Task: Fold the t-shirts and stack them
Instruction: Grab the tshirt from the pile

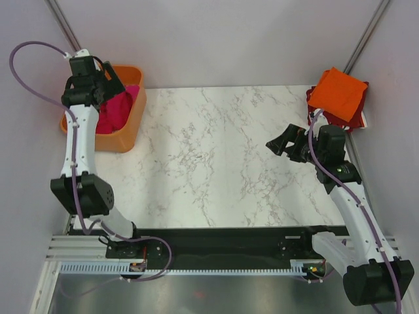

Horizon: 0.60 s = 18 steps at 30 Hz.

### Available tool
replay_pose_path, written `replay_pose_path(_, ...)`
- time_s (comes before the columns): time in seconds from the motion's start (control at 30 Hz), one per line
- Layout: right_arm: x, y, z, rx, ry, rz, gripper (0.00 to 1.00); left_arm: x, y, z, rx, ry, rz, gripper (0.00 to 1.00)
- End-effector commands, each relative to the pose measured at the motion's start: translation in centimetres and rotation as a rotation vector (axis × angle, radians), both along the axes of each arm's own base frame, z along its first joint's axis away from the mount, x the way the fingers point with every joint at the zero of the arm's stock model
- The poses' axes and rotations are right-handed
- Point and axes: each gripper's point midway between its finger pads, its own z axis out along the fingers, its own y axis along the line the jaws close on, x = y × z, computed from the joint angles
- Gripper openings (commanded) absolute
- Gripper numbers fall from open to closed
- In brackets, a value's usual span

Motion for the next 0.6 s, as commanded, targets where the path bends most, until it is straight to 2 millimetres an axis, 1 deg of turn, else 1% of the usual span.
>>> replay_pose_path(0.0,0.4,0.8,0.1,0.005,-0.025,0.052,0.98,4.2,-0.5,-1.1,-0.011,0.028,-0.088,0.9)
replay_pose_path(0.03,0.5,0.8,0.0,0.005,-0.025,0.052,0.98,5.1,-0.6,-1.4,-0.019,0.028,-0.098,0.9)
replay_pose_path(0.07,0.5,0.8,0.1,0.001,-0.032,0.054,0.98,6.9,-0.3,-2.2,-0.028,0.036,-0.098,0.9)
replay_pose_path(0.13,0.7,0.7,0.2,-0.007,-0.037,0.053,0.98,8.4,-0.8,-2.9,-0.073,0.034,-0.127,0.9)
replay_pose_path(0.17,0.8,0.7,0.3,-0.005,-0.036,0.052,0.98,9.2,-1.1,-2.1,-0.078,0.01,-0.139,0.9)
replay_pose_path(0.2,0.8,0.8,0.3,-0.005,-0.035,0.057,0.98,10.3,-1.0,-3.9,-0.086,0.038,-0.144,0.89)
replay_pose_path(0.23,0.8,0.9,0.3,-0.002,-0.031,0.062,0.98,10.9,-0.9,-3.4,-0.08,0.022,-0.143,0.88)
replay_pose_path(0.27,0.8,1.0,0.3,0.0,-0.03,0.065,0.98,11.3,-0.6,-3.7,-0.078,0.025,-0.138,0.88)
replay_pose_path(0.3,0.8,1.0,0.2,-0.002,-0.029,0.065,0.98,12.0,-0.6,-5.1,-0.078,0.048,-0.139,0.86)
replay_pose_path(0.33,0.8,0.9,0.2,-0.004,-0.027,0.063,0.98,12.2,-0.6,-5.2,-0.078,0.047,-0.139,0.84)
replay_pose_path(0.4,0.8,0.8,0.0,-0.014,-0.025,0.057,0.98,12.6,-0.5,-6.4,-0.08,0.069,-0.14,0.76)
replay_pose_path(0.43,0.9,0.8,-0.1,-0.017,-0.022,0.058,0.98,12.7,-0.5,-6.9,-0.081,0.079,-0.141,0.65)
replay_pose_path(0.47,0.9,0.8,-0.2,-0.018,-0.021,0.057,0.98,12.7,-0.4,-7.2,-0.08,0.084,-0.138,0.57)
replay_pose_path(0.53,1.1,0.8,-0.4,-0.023,-0.013,0.059,0.98,12.7,-0.4,-7.8,-0.081,0.096,-0.135,0.3)
replay_pose_path(0.57,1.1,0.8,-0.5,-0.025,-0.009,0.057,0.98,12.6,-0.4,-7.9,-0.086,0.102,-0.136,0.1)
